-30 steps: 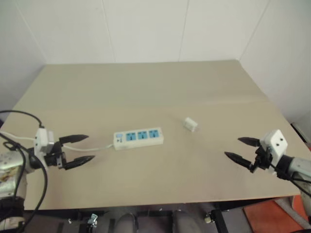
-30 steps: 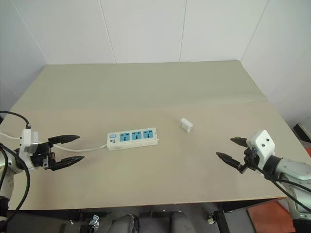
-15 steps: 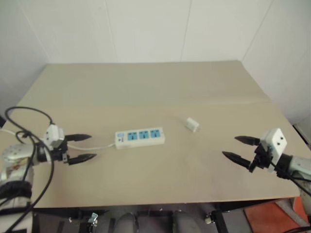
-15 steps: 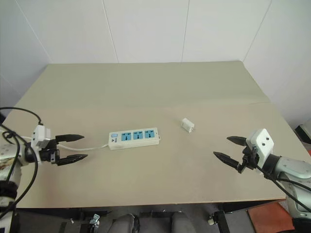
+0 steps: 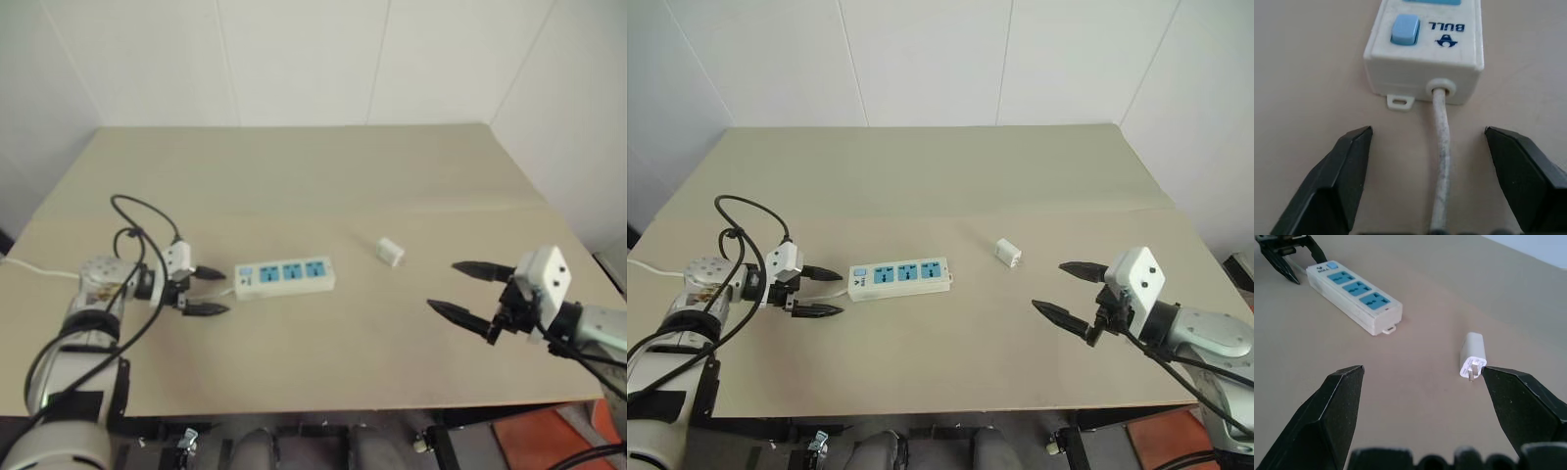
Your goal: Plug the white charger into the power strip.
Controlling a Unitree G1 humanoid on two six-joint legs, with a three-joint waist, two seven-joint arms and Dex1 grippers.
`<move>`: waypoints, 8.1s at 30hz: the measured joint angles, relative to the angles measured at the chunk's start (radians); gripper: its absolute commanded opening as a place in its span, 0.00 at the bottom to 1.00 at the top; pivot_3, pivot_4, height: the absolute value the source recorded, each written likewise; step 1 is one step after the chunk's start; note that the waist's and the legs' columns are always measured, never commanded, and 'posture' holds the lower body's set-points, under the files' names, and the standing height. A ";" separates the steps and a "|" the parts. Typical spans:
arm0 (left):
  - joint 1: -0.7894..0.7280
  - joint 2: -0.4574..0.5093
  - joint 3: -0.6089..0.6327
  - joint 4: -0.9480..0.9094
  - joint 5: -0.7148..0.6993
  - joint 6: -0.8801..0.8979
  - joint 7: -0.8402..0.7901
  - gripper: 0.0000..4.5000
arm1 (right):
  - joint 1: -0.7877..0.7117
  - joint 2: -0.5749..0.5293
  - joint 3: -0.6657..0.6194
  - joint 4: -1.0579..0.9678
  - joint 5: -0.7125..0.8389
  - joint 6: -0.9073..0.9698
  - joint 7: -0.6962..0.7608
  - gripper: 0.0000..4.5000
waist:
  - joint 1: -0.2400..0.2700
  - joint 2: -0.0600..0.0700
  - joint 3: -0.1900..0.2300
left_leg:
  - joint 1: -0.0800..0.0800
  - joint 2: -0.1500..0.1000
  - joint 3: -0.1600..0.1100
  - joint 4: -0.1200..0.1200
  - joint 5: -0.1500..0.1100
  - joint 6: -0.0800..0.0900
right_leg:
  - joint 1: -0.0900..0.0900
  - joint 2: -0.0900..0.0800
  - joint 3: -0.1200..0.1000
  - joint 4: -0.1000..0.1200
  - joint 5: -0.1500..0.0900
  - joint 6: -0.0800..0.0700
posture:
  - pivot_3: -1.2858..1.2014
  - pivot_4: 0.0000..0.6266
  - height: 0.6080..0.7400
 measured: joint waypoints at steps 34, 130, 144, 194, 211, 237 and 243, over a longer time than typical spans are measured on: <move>0.537 0.065 0.113 -0.945 -0.211 0.635 0.210 0.53 | 0.016 0.046 0.067 0.030 -0.063 -0.031 -0.048 1.00 | 0.004 0.000 0.000 | 0.006 0.001 -0.001 0.000 0.000 0.000 | 0.007 -0.001 0.000 -0.002 0.000 0.001 | 0.52 0.24 1.00; 0.067 -0.141 -0.141 -0.064 -0.369 -0.126 -0.101 0.73 | -1.137 -0.047 0.847 0.579 -0.313 0.558 0.158 1.00 | 0.011 0.000 0.000 | -0.008 -0.001 -0.003 0.002 0.000 0.001 | -0.007 -0.001 -0.002 -0.002 0.000 0.000 | 0.52 0.24 1.00; 0.080 -0.117 -0.230 -0.090 -0.475 -0.132 -0.099 0.73 | -1.502 0.299 1.123 1.373 -0.702 0.271 0.311 1.00 | 0.009 0.002 -0.001 | -0.020 -0.002 -0.003 0.008 0.000 0.001 | -0.022 -0.003 -0.002 0.014 0.000 0.000 | 0.52 0.24 1.00; 0.114 -0.110 -0.201 -0.089 -0.483 -0.156 -0.100 0.73 | -1.523 0.533 0.848 1.781 -0.933 0.199 0.161 0.25 | -0.015 0.007 -0.004 | -0.017 -0.003 -0.003 0.008 0.000 0.001 | -0.020 -0.003 -0.002 0.016 0.000 0.000 | 0.52 0.24 1.00; 0.127 -0.102 -0.189 -0.104 -0.488 -0.129 -0.099 0.73 | -1.558 0.492 0.817 1.784 -0.950 0.136 0.232 0.25 | -0.022 0.008 -0.004 | -0.016 -0.003 -0.003 0.008 0.000 0.001 | -0.021 -0.003 -0.001 0.017 0.000 0.000 | 0.52 0.24 1.00; 0.152 -0.100 -0.337 -0.250 -0.588 -0.053 -0.101 0.73 | -0.796 0.439 0.167 0.470 -0.212 0.592 0.236 0.25 | -0.009 0.008 -0.004 | -0.019 -0.003 -0.006 0.011 0.000 0.001 | -0.018 -0.002 -0.002 0.014 0.000 0.000 | 0.52 0.24 1.00; 0.161 -0.118 -0.326 -0.265 -0.584 -0.034 -0.101 0.73 | -0.672 0.598 0.108 0.425 -0.068 0.461 0.146 0.25 | -0.010 0.008 -0.004 | -0.018 -0.003 -0.006 0.014 0.000 0.001 | -0.018 -0.002 -0.002 0.014 0.000 0.000 | 0.52 0.24 1.00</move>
